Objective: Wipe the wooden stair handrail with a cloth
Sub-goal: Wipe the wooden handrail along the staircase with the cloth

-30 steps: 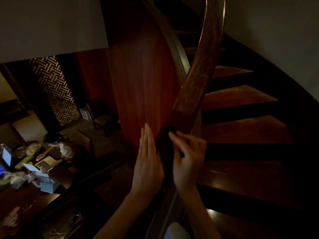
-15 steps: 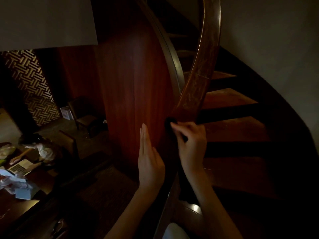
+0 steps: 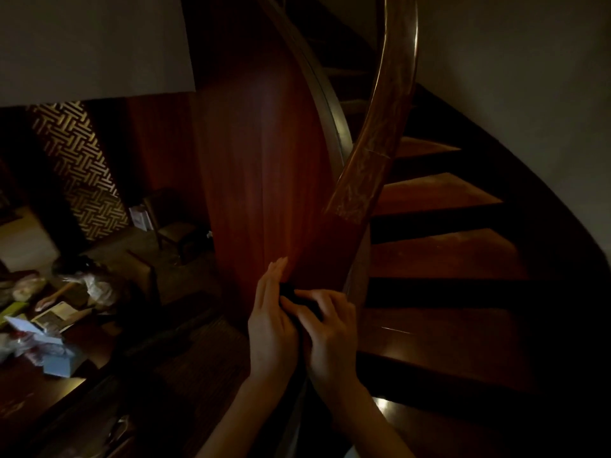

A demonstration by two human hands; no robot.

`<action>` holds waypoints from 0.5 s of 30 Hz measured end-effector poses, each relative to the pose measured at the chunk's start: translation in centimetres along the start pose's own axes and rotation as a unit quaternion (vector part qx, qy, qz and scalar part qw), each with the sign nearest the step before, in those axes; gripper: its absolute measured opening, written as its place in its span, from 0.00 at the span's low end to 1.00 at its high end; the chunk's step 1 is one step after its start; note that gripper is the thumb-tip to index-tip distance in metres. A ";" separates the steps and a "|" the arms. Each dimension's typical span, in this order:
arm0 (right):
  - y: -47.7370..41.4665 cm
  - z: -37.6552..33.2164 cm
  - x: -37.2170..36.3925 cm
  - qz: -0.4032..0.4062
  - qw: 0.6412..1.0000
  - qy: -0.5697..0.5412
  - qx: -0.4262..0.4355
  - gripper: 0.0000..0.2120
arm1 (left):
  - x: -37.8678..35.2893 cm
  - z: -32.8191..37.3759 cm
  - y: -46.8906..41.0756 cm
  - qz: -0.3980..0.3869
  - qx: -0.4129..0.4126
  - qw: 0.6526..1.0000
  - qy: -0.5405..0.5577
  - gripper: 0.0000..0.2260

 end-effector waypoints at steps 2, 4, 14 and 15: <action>-0.6 0.6 0.0 0.007 1.000 -0.002 0.012 0.10 | -0.4 -0.1 -0.3 -0.005 0.009 1.000 -0.020 0.20; -1.7 1.7 0.2 0.005 1.000 -0.018 0.023 0.08 | -1.1 0.0 -0.8 -0.019 0.015 0.999 -0.031 0.22; -6.6 7.8 -0.3 -0.033 0.995 -0.078 0.044 0.10 | -4.5 2.4 -5.0 0.047 0.048 0.998 -0.019 0.29; -6.7 7.9 -0.3 -0.046 0.995 -0.086 0.037 0.11 | -4.2 2.3 -4.7 0.062 0.064 0.996 -0.028 0.30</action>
Point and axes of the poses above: each hand's wrist, its own y-axis away from the middle knuckle, its own x-axis out of the back of the hand, z = x × y, the point moved 8 cm from there along -y, towards the middle knuckle, and after that the axes turned 13 degrees about x, right-handed, at the moved point
